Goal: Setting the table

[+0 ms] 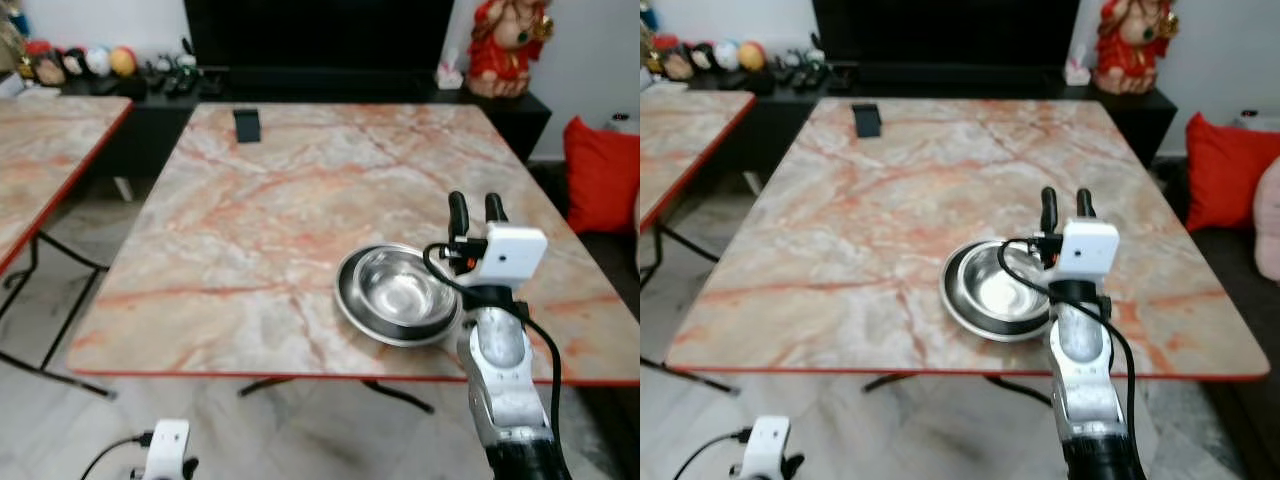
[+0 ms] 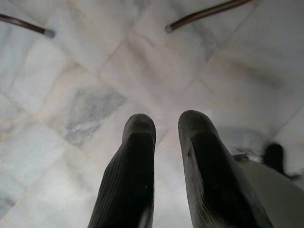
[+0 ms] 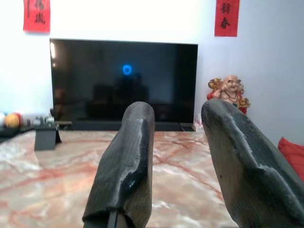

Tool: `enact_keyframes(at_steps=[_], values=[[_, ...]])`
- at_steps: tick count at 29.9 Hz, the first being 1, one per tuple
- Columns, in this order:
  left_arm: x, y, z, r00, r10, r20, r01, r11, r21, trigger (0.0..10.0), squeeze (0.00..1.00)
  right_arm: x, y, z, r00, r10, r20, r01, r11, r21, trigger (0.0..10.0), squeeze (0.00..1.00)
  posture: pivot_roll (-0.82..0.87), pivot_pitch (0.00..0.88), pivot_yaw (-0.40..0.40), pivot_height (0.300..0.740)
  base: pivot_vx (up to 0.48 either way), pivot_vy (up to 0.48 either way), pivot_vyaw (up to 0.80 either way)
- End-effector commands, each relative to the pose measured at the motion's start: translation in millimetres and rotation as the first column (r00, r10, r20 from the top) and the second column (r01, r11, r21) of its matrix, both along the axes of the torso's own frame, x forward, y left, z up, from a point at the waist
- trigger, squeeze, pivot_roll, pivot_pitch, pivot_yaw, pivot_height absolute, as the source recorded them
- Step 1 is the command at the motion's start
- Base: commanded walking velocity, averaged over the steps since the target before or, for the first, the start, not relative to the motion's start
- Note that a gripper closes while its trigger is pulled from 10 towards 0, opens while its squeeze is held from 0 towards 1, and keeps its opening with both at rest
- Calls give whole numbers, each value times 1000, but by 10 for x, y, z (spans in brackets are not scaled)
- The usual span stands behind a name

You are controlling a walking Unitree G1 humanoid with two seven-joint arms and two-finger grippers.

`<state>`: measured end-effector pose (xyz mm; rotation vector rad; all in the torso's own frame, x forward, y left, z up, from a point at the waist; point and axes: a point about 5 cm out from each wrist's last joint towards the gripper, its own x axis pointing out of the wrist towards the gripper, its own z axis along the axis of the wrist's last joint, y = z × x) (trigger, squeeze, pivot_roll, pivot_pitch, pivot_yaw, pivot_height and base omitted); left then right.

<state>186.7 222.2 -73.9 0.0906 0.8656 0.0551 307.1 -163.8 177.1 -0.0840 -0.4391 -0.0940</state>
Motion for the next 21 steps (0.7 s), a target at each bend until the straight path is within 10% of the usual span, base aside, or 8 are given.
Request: enact_keyframes(at_steps=[1, 21], values=[[-21, -37, -20, 1000, 3, -11, -3, 1000, -13, 10000, 0, -15, -67, 0, 1000, -23, -2, 23, 1000, 0, 10000, 0, -22, 0, 16, 740, 0, 405, 0], [27, -45, 0, 1000, 17, 0, -17, 1000, -19, 10000, 0, 39, 150, 38, 998, 63, -11, -63, 998, -24, 10000, 0, -11, 0, 13, 740, 0, 408, 0]])
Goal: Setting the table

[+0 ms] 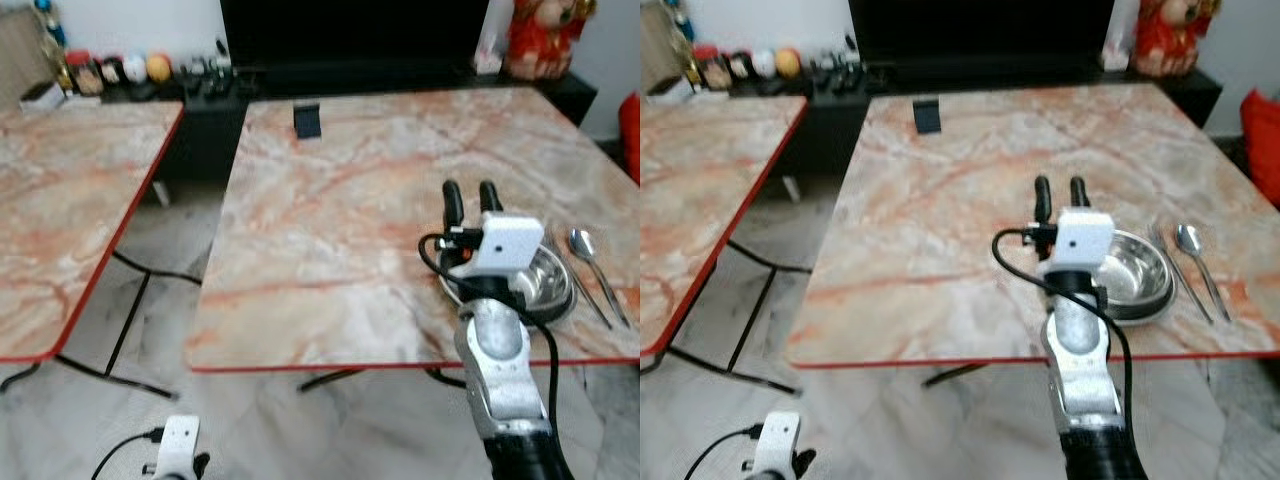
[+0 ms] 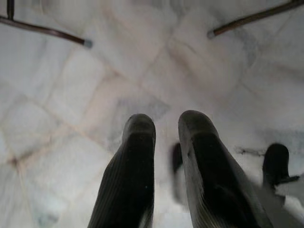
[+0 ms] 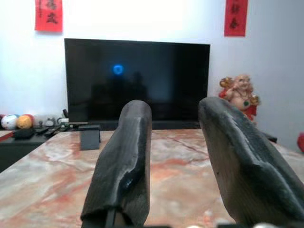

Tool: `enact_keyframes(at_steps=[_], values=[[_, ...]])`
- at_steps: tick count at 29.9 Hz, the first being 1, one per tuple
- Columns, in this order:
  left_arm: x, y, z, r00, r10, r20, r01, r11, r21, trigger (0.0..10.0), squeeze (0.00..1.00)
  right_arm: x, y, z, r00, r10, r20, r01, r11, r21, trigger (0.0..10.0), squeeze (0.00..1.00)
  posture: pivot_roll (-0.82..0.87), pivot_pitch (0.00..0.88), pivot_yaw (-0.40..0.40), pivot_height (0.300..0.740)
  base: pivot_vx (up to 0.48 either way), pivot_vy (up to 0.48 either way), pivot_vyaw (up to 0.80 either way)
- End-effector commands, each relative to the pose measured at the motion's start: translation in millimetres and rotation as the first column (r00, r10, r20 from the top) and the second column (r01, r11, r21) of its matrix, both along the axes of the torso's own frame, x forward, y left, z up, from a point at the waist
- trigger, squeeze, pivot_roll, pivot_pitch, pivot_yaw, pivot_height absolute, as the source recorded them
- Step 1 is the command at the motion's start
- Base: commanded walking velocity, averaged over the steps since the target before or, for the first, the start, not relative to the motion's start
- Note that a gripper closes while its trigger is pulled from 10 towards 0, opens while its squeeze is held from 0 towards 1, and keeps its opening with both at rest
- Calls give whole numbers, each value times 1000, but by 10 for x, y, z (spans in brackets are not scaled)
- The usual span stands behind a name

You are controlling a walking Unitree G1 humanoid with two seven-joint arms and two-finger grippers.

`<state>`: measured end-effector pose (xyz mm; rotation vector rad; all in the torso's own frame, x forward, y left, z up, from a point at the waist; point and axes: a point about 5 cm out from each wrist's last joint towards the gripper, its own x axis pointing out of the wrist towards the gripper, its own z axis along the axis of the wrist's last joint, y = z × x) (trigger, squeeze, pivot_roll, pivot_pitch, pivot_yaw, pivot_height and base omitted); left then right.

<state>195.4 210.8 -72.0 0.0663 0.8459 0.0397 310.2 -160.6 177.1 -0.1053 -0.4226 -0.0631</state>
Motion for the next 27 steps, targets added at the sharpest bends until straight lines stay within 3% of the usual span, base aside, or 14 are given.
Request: enact_keyframes(at_steps=[1, 8, 27], values=[[-58, 68, -19, 1000, 22, -20, -22, 1000, 8, 10000, 0, 9, 116, 34, 999, 33, 5, -33, 999, -4, 10000, 0, -10, 0, 12, 740, 0, 409, 0], [-54, 60, -19, 1000, 21, -18, -21, 1000, 4, 10000, 0, 6, 142, -6, 999, 47, -18, -47, 999, -21, 10000, 0, -10, 0, 11, 740, 0, 408, 440], [-46, 62, -14, 1000, 25, -14, -25, 1000, 1, 10000, 0, 31, 193, -36, 997, 69, -39, -70, 998, -7, 10000, 0, -1, 0, 11, 740, 0, 408, 0]])
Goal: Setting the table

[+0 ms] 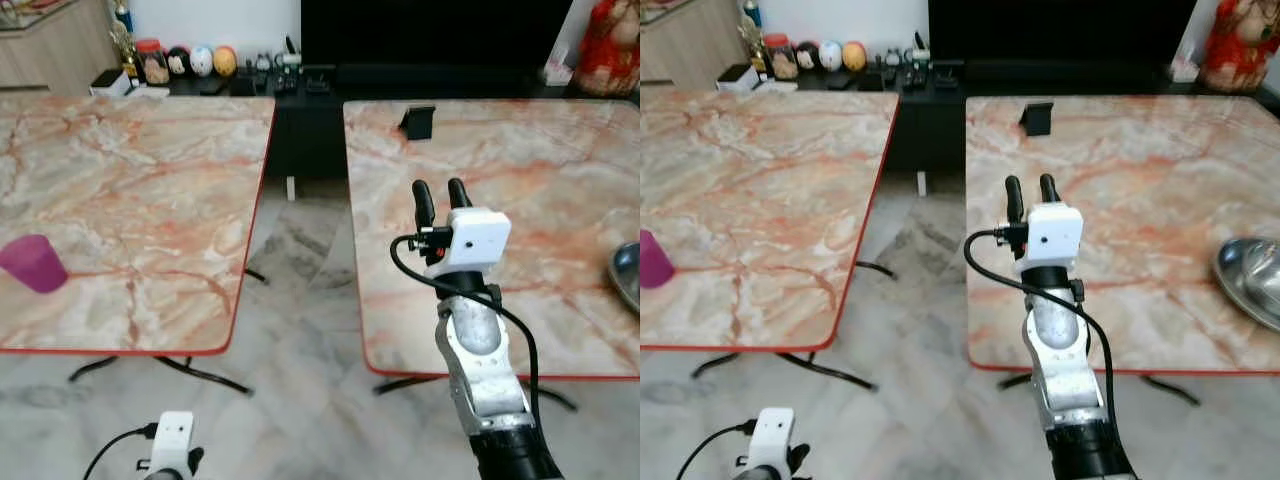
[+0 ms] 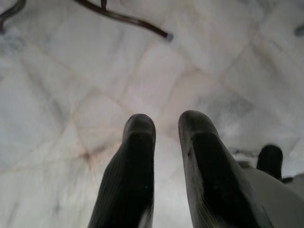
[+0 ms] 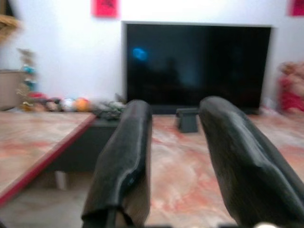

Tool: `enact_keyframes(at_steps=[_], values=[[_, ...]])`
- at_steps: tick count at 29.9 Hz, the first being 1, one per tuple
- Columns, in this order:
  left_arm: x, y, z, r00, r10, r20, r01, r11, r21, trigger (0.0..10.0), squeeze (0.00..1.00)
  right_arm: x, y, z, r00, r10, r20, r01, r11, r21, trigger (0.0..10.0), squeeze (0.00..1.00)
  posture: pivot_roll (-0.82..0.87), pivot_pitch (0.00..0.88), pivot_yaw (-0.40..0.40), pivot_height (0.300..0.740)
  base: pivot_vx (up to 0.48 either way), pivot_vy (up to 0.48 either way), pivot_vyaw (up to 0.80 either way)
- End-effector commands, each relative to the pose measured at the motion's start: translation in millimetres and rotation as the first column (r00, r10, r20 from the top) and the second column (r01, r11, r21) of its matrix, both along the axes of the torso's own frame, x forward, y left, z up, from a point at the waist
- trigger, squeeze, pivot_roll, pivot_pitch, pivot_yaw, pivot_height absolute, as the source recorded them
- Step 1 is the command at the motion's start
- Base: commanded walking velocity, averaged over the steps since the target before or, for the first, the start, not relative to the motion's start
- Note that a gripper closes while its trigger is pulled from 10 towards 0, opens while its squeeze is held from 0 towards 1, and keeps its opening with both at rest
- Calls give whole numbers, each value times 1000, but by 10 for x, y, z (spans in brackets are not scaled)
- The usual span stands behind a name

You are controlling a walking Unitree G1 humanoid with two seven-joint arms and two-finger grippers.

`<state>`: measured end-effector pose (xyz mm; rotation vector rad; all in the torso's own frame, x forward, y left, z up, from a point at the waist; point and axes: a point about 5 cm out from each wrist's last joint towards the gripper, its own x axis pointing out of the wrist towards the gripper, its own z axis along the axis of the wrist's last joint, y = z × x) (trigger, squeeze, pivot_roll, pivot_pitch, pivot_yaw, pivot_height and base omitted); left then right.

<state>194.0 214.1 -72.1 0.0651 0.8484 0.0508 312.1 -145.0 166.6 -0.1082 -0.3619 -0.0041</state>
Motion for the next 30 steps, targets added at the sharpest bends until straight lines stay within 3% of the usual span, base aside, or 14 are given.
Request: enact_keyframes(at_steps=[1, 8, 15, 22, 27, 30], values=[[-32, 31, -12, 1000, 14, -12, -14, 1000, -2, 10000, 0, 12, 34, 43, 1000, 14, 14, -15, 1000, 10, 10000, 0, -2, 0, 12, 740, 0, 409, 0], [-30, 35, -10, 1000, 10, -12, -10, 1000, 0, 10000, 0, 11, 36, -79, 999, 16, -34, -16, 1000, 9, 10000, 0, 1, 0, 13, 740, 0, 409, 0], [-27, 37, -8, 1000, 9, -11, -9, 1000, 1, 10000, 0, -8, -72, -339, 991, -21, -130, 25, 999, 29, 10000, 0, 2, 0, 15, 740, 0, 394, 0], [-24, 35, -7, 1000, 9, -9, -9, 1000, 1, 10000, 0, -123, -262, -865, 939, -89, -331, 132, 985, 108, 10000, 0, 9, 0, 13, 740, 0, 0, 0], [-23, 35, -6, 1000, 8, -9, -8, 1000, 3, 10000, 0, -207, -323, -1131, 900, -106, -423, 154, 985, 80, 10000, 0, 3, 0, 14, 740, 0, 0, 0], [-24, 32, -7, 1000, 9, -9, -9, 1000, 2, 10000, 0, -348, -440, -1400, 840, -182, -510, 231, 972, 34, 10000, 0, 12, 0, 10, 740, 0, 0, 0]])
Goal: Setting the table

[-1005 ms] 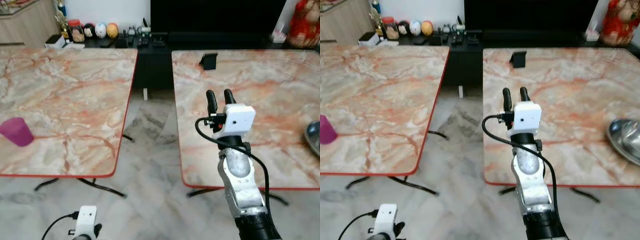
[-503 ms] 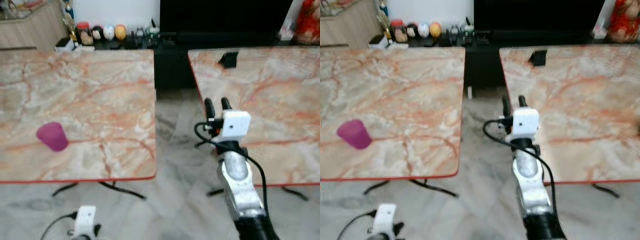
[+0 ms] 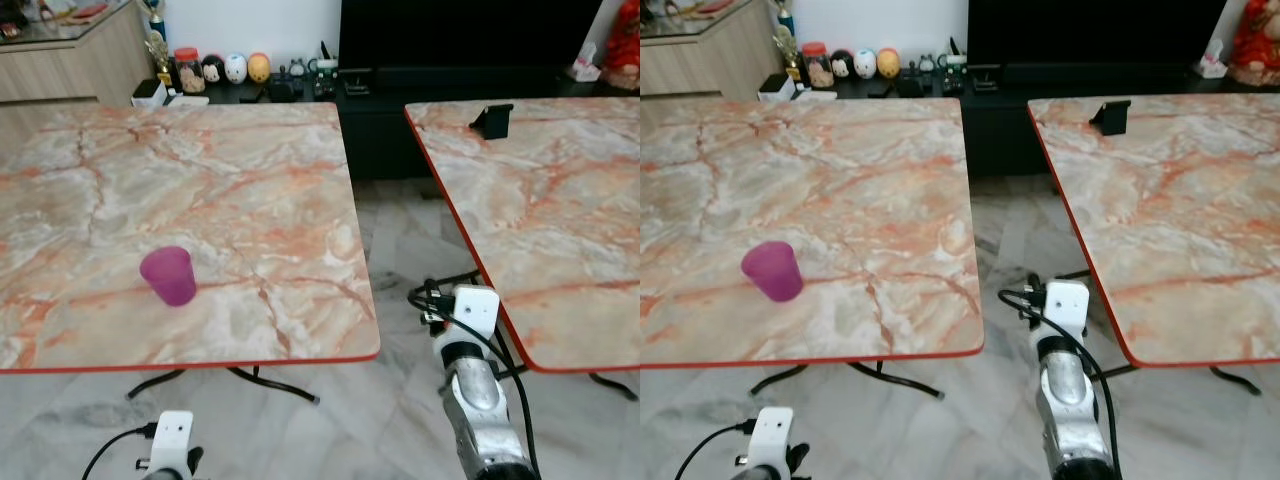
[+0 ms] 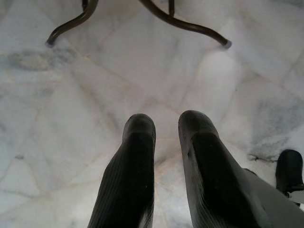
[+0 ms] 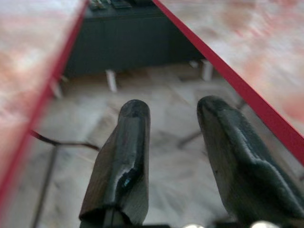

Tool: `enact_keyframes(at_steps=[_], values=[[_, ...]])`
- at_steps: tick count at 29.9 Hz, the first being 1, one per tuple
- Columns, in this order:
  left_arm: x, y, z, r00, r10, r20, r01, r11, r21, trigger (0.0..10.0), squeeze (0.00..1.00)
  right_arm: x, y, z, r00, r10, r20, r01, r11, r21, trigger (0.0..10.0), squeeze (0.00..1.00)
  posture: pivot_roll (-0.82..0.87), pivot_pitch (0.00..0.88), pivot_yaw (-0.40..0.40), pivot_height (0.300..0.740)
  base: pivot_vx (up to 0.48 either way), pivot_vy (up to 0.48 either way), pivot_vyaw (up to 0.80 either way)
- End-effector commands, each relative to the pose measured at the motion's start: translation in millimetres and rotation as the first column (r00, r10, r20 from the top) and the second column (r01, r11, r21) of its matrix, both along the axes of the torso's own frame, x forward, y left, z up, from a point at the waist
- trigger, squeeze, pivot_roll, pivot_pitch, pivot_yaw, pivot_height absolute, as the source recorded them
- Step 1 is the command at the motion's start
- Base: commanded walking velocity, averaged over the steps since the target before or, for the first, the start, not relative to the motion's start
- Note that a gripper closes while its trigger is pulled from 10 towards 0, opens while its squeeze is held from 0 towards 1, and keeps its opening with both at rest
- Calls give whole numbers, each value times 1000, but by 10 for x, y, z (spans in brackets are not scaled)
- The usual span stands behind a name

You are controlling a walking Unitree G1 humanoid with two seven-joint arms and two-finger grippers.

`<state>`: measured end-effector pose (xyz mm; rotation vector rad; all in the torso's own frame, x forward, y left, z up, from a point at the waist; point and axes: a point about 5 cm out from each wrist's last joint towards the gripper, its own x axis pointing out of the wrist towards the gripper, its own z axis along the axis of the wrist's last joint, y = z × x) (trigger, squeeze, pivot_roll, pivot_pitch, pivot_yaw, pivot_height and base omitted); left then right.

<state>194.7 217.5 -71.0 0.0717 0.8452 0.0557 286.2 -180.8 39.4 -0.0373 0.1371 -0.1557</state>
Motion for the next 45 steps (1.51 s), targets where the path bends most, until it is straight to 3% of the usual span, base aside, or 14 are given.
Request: enact_keyframes(at_steps=[1, 5, 9, 13, 17, 18, 20, 22, 26, 33, 45], values=[[-31, -1, -18, 1000, 8, -12, -8, 1000, -6, 10000, 0, -119, -102, -170, 996, -64, -58, 63, 998, -19, 10000, 0, 12, 0, 10, 740, 0, 0, 0], [-32, -1, -18, 1000, 9, -11, -9, 1000, -5, 10000, 0, -178, -129, -260, 992, -83, -93, 82, 997, -13, 10000, 0, 13, 0, 10, 740, 0, 0, 0], [-34, 3, -20, 1000, 10, -14, -10, 1000, -2, 10000, 0, -405, -99, -600, 964, -66, -258, 80, 996, 45, 10000, 0, 9, 0, 12, 740, 0, 0, 0], [-37, 7, -21, 1000, 26, -14, -26, 1000, -5, 10000, 0, -526, -63, -753, 939, -44, -341, 64, 997, 48, 10000, 0, 9, 0, 18, 740, 0, 0, 0], [-51, 19, -27, 996, 85, -8, -85, 996, -17, 10000, 0, -924, 3, -1098, 840, 11, -543, 26, 998, 60, 10000, 0, 32, 0, 17, 740, 0, 0, 0], [-51, 19, -27, 996, 85, -8, -85, 996, -17, 10000, 0, -924, 3, -1098, 840, 11, -543, 26, 998, 60, 10000, 0, 32, 0, 17, 740, 0, 0, 0], [-53, 25, -28, 996, 85, -13, -85, 996, -10, 10000, 0, -1187, -6, -1252, 775, 23, -631, 52, 994, 100, 10000, 0, 33, 0, 16, 740, 0, 0, 0], [-53, 25, -28, 996, 85, -13, -85, 996, -10, 10000, 0, -1187, -6, -1252, 775, 23, -631, 52, 994, 100, 10000, 0, 33, 0, 16, 740, 0, 0, 0], [-58, 24, -31, 996, 93, -15, -93, 996, -14, 10000, 0, -1384, -23, -1348, 715, 44, -697, 30, 995, 93, 10000, 0, 29, 0, 19, 740, 0, 0, 0], [-56, 19, -31, 995, 95, -12, -96, 995, -25, 10000, 0, -1422, -55, -1359, 708, 36, -706, 13, 998, 65, 10000, 0, 26, 0, 19, 740, 0, 0, 155], [-51, 22, -27, 996, 86, -9, -86, 996, -21, 10000, 0, -1376, -25, -1356, 699, 72, -712, 3, 995, 104, 10000, 0, 29, 0, 19, 740, 0, 297, 133]])
